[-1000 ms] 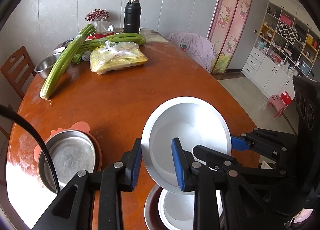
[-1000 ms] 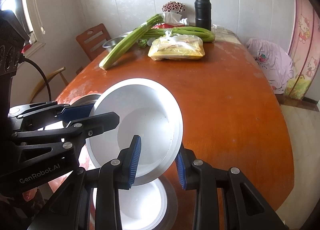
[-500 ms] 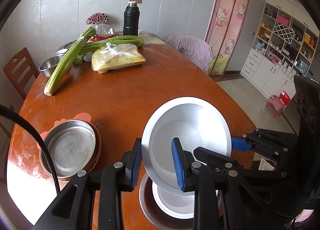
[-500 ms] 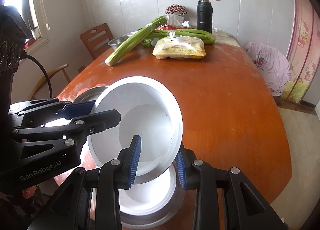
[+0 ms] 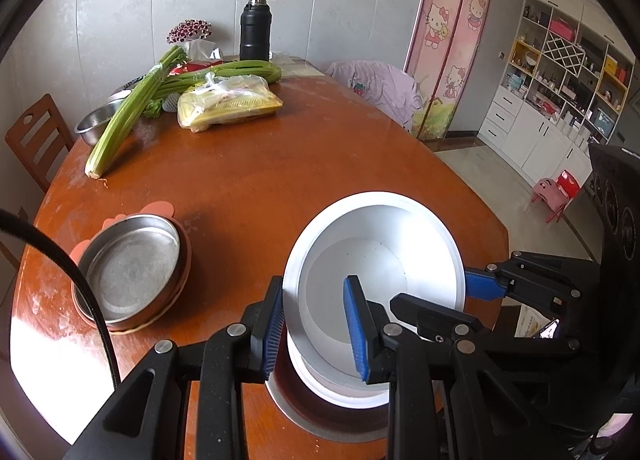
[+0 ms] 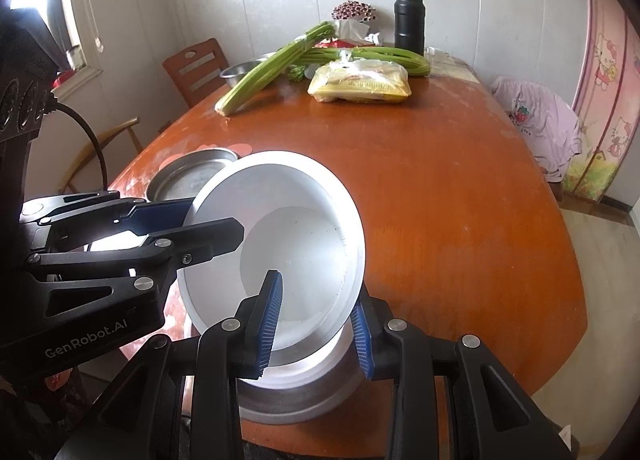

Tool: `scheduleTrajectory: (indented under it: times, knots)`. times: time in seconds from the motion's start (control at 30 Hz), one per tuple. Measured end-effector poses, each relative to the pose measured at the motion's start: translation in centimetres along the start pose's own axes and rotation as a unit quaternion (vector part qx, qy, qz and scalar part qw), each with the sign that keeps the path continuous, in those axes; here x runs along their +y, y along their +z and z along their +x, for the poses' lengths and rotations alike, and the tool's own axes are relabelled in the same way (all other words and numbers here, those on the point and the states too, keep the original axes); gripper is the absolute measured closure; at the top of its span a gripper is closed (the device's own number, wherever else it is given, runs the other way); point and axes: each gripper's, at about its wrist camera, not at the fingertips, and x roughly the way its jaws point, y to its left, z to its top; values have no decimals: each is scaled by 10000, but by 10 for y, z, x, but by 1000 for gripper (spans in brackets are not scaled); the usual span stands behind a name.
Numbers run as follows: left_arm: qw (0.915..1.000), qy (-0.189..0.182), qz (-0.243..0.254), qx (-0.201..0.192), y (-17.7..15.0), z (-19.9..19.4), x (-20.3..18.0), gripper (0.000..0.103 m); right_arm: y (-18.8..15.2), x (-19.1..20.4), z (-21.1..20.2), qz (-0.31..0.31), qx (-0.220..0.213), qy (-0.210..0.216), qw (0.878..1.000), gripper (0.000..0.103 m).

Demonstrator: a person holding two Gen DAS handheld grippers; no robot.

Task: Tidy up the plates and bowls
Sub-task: 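Carry the red-printed bowl with the left gripper over the steel bowl, then lower the red-printed bowl into the white bowl, open the left gripper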

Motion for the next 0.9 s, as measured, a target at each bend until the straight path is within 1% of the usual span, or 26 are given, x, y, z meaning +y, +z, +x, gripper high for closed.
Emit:
scheduleTrajectory:
  times: [0.33,0.6,0.9]
  knots:
    - [9999,13,74,143,-10,4,-5,74,-10,0,4,-39,114,11,9999,68]
    - [9996,21,18,288,-15,13,-4,74,-15,1,12,-36,261,23,9996,68]
    - [9994,21,-14,335,-17,18,-4,74,-17,3,18,-55,315,3,9995,68]
